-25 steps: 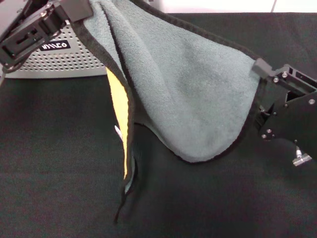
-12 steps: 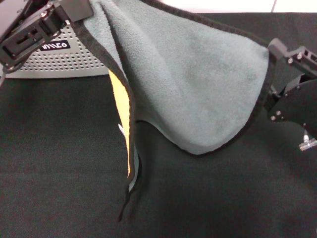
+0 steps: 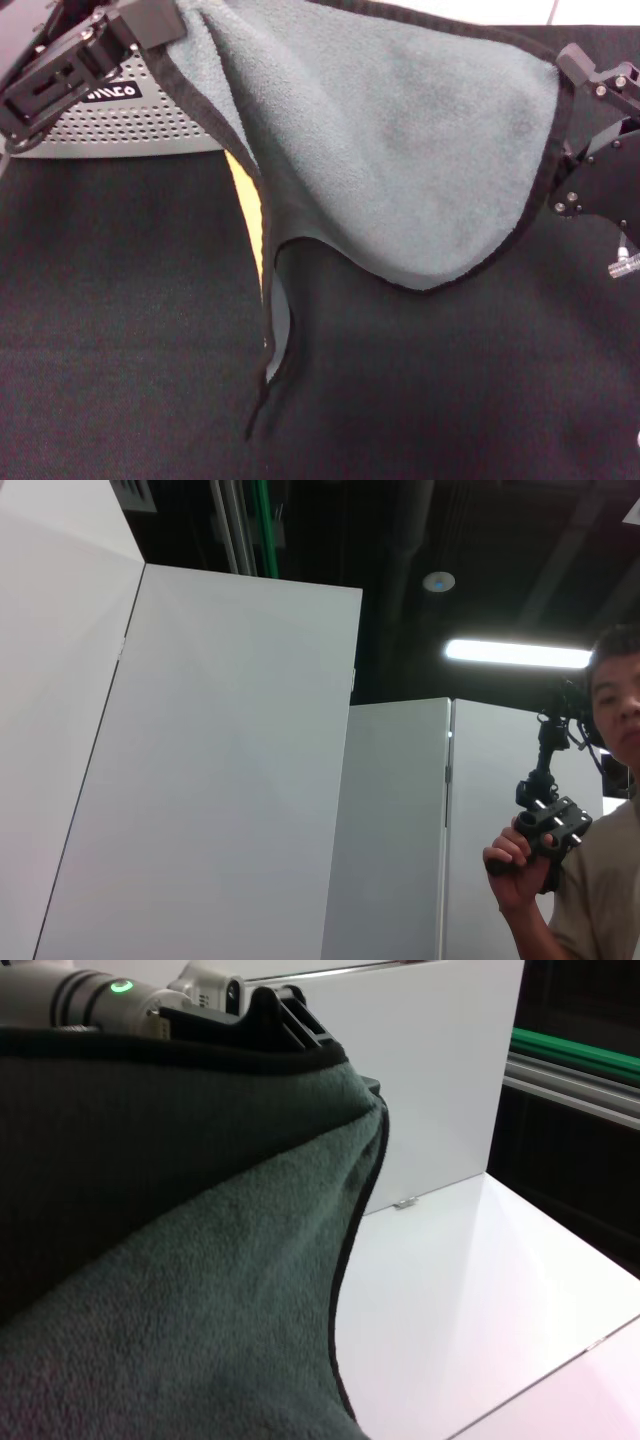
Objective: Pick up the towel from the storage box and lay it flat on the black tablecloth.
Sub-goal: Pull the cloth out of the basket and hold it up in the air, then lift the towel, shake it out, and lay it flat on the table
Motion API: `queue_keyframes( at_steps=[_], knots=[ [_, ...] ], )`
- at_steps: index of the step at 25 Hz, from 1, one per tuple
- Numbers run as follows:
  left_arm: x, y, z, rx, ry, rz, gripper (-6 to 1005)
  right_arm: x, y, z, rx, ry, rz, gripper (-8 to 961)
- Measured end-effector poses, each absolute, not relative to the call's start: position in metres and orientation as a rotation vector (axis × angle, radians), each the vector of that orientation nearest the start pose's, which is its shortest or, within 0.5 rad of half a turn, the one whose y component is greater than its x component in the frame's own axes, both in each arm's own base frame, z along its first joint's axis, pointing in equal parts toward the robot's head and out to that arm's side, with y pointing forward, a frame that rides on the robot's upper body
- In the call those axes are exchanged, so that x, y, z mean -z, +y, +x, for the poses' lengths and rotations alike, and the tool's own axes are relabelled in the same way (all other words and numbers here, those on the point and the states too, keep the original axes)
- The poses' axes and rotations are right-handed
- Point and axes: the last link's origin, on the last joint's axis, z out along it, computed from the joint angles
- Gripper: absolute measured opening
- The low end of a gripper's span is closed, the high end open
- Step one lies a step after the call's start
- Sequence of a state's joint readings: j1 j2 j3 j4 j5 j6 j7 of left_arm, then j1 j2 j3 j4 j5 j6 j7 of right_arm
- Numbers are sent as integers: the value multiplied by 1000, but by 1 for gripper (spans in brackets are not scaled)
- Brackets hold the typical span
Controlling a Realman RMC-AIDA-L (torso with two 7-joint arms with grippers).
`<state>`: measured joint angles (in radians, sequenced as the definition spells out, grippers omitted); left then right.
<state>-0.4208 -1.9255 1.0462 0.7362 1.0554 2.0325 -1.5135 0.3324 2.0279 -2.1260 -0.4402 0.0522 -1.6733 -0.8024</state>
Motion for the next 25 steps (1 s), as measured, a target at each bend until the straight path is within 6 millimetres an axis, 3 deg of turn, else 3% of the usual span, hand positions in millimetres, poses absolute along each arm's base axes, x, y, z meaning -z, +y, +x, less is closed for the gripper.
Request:
queue_keyframes(
  at_steps=[4,15,18,25],
  knots=[
    [-106,285,-194,1731,-187,-2641,82,18,268,211,-673,-964,-1461,345],
    [-106,284,-195,1730,-190,-2638,84,17,267,211,-675,-957,-1455,125],
    [-106,283,-196,1728,-197,-2635,85,16,266,211,-677,-957,-1451,-1],
    [-103,280,-202,1695,-229,-2654,87,13,267,207,-647,-1002,-1390,-1]
  ],
)
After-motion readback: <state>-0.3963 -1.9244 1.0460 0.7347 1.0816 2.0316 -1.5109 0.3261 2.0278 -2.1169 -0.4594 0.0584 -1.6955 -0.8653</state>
